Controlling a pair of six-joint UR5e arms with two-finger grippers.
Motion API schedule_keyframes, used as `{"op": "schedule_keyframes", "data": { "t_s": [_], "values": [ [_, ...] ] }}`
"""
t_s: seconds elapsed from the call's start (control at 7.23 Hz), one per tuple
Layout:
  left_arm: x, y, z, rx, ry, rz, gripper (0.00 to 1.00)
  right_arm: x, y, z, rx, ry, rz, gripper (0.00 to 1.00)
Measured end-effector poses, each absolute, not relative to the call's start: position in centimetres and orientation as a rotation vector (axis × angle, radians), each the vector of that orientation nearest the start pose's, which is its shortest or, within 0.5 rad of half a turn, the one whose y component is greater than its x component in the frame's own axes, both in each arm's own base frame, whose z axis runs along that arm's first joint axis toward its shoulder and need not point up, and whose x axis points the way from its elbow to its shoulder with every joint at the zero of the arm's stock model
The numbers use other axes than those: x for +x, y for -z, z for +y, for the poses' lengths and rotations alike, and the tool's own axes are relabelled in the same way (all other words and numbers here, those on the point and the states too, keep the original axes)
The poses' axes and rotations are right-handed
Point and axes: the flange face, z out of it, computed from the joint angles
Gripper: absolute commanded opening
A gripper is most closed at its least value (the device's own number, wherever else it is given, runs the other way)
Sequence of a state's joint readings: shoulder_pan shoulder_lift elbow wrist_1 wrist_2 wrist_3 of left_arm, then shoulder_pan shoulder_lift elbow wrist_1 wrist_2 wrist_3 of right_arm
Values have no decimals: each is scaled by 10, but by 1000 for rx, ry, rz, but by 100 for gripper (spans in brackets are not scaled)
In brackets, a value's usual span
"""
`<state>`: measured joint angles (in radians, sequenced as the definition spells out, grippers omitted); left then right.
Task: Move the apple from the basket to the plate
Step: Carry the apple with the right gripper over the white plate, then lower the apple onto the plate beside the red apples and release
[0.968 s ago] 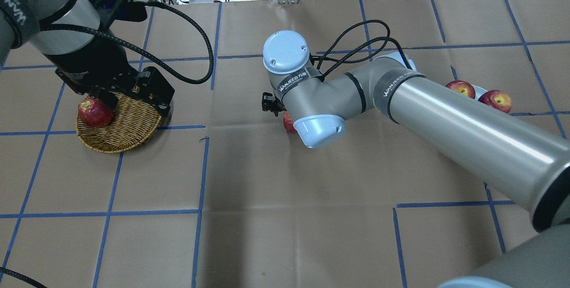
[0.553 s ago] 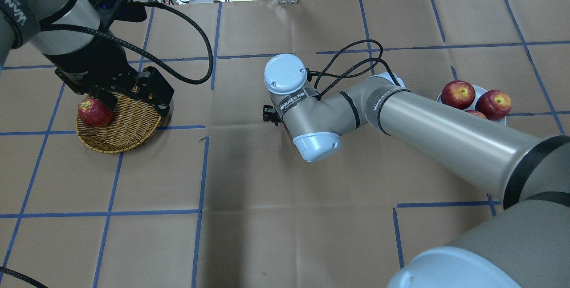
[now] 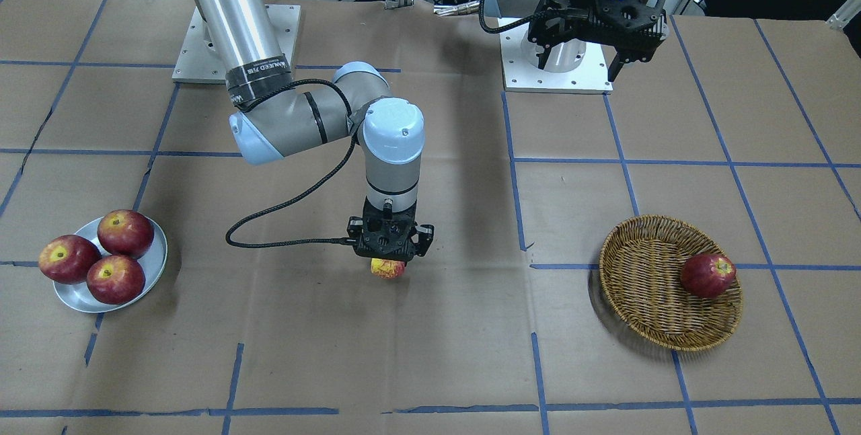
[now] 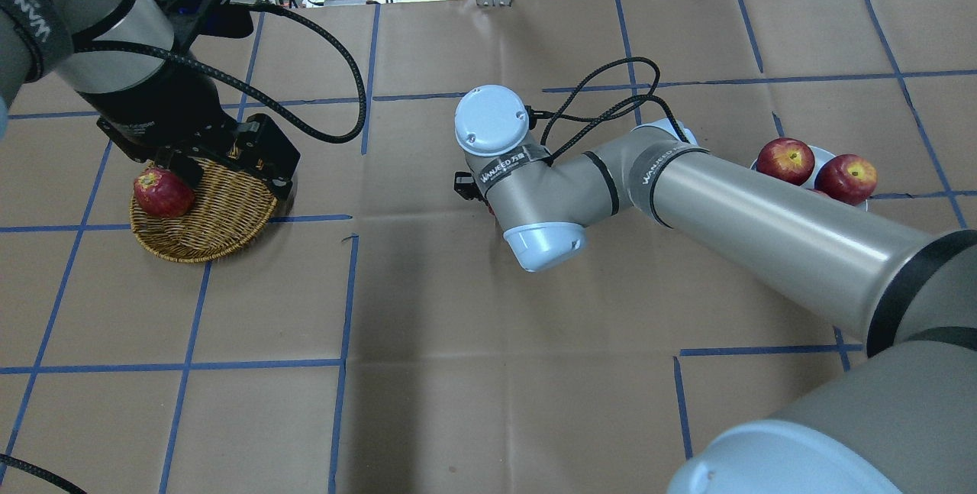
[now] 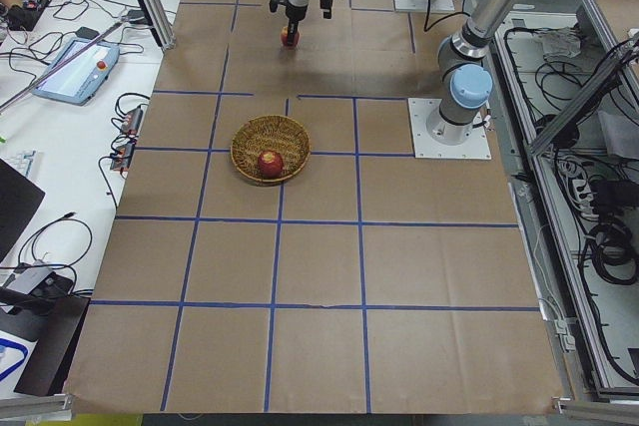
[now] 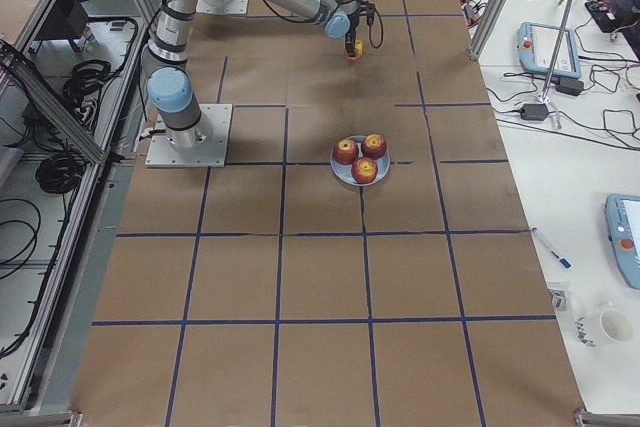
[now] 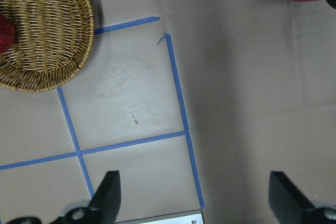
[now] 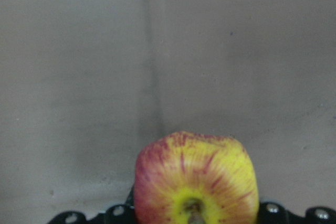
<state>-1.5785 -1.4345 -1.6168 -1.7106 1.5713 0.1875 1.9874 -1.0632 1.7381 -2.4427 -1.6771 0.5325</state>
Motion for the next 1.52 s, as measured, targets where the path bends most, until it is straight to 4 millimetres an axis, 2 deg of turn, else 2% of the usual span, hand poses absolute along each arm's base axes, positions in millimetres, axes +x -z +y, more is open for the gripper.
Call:
{"op": "schedule_keyframes", "data": {
  "t_s": [0.14,0.28,0.41,0.55,0.69,0.83,1.11,1.24,1.38,1.52],
  "values": [
    [-137,-514,-427,305,-79,3130,99,359,-240,-534,202,377,3112,38],
    [-137,-513,-427,305,-81,3131,99,337,-274,-540,192,371,3125,39],
    [-137,-513,-428,305,-83,3131,99,296,-307,-546,174,347,3149,39],
    [-137,-512,-429,304,-86,3132,99,243,-334,-549,139,319,3174,39],
    [-137,-512,-429,304,-87,3131,99,184,-352,-548,85,301,3198,39],
    [-137,-512,-429,304,-89,3131,99,126,-363,-545,19,290,3220,38],
    [-137,-511,-429,304,-92,3131,99,5,-361,-541,-116,231,3243,38],
    [-137,-510,-429,304,-94,3131,99,-44,-350,-536,-141,202,3217,38],
    [-137,-510,-429,304,-95,3132,99,-75,-334,-529,-147,188,3185,38],
    [-138,-510,-429,304,-95,3134,99,-89,-313,-526,-158,187,3164,39]
  ]
}}
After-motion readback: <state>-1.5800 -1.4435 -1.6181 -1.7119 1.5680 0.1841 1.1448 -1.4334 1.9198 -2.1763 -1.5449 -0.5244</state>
